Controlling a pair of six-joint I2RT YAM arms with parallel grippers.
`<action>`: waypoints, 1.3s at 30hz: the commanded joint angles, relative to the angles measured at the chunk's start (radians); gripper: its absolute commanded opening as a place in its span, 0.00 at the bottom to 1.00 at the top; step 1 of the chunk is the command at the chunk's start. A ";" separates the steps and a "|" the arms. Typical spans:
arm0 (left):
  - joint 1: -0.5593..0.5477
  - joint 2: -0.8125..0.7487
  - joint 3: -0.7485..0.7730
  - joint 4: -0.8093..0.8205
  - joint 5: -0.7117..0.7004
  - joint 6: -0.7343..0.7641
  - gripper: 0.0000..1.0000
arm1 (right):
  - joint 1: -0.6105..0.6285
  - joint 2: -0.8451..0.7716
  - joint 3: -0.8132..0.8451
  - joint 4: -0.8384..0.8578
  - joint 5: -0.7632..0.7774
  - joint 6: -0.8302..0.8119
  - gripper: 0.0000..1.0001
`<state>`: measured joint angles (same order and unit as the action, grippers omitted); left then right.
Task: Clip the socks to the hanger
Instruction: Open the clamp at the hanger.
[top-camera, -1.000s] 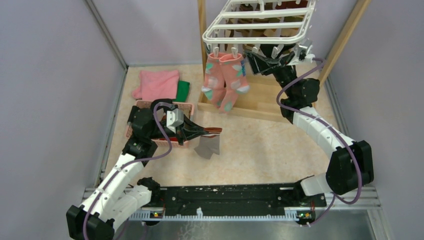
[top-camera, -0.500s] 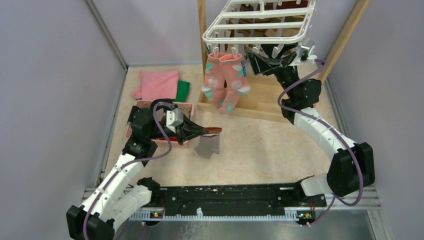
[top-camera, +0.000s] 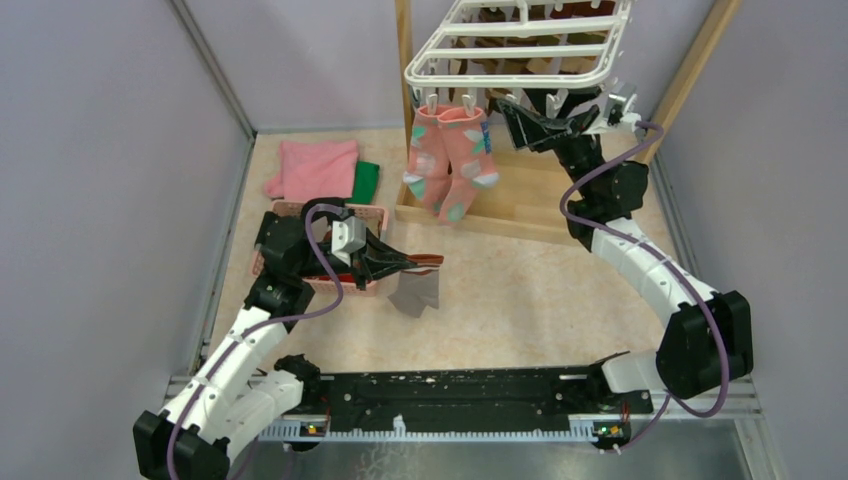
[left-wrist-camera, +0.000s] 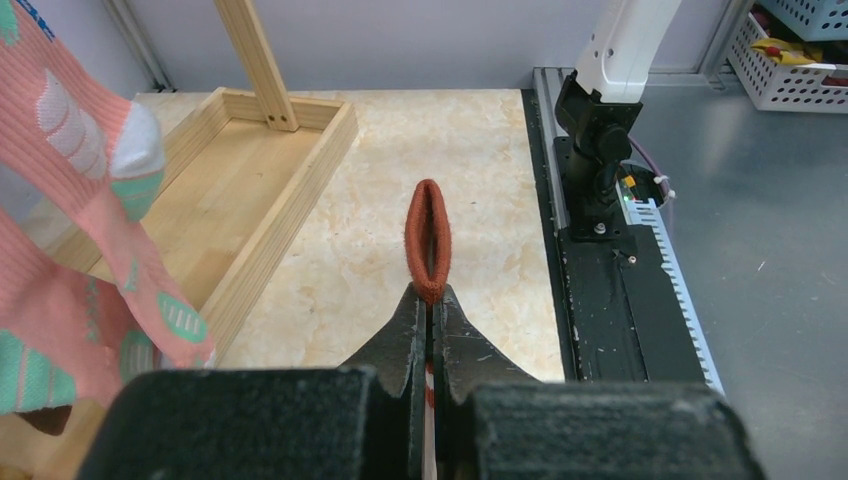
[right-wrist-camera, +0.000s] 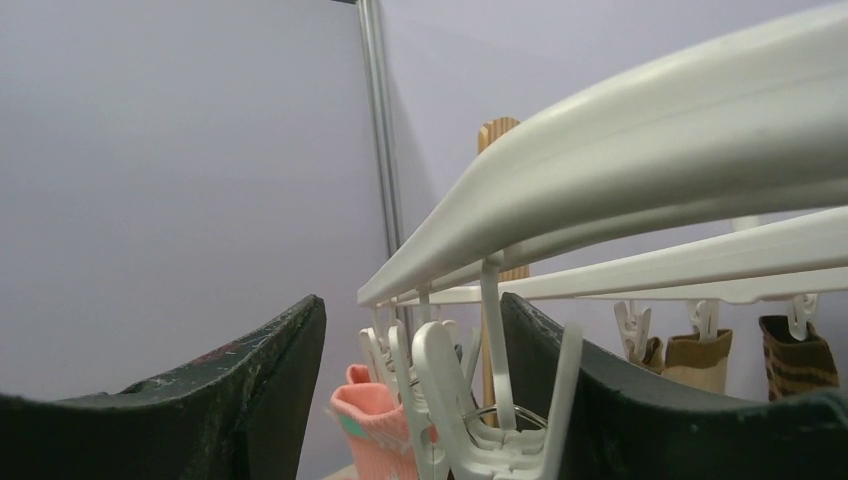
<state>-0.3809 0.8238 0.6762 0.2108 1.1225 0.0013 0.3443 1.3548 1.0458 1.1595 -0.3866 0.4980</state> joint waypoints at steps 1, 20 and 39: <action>0.005 0.008 -0.008 0.061 0.038 0.000 0.01 | -0.009 -0.029 0.011 0.021 -0.013 -0.003 0.62; 0.011 0.005 -0.008 0.070 0.045 0.000 0.01 | -0.021 -0.018 0.039 0.015 -0.055 0.007 0.24; 0.017 0.033 -0.037 0.276 0.027 -0.200 0.00 | -0.031 -0.009 0.056 0.002 -0.089 0.076 0.01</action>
<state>-0.3706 0.8307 0.6640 0.2745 1.1397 -0.0578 0.3218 1.3548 1.0481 1.1564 -0.4473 0.5373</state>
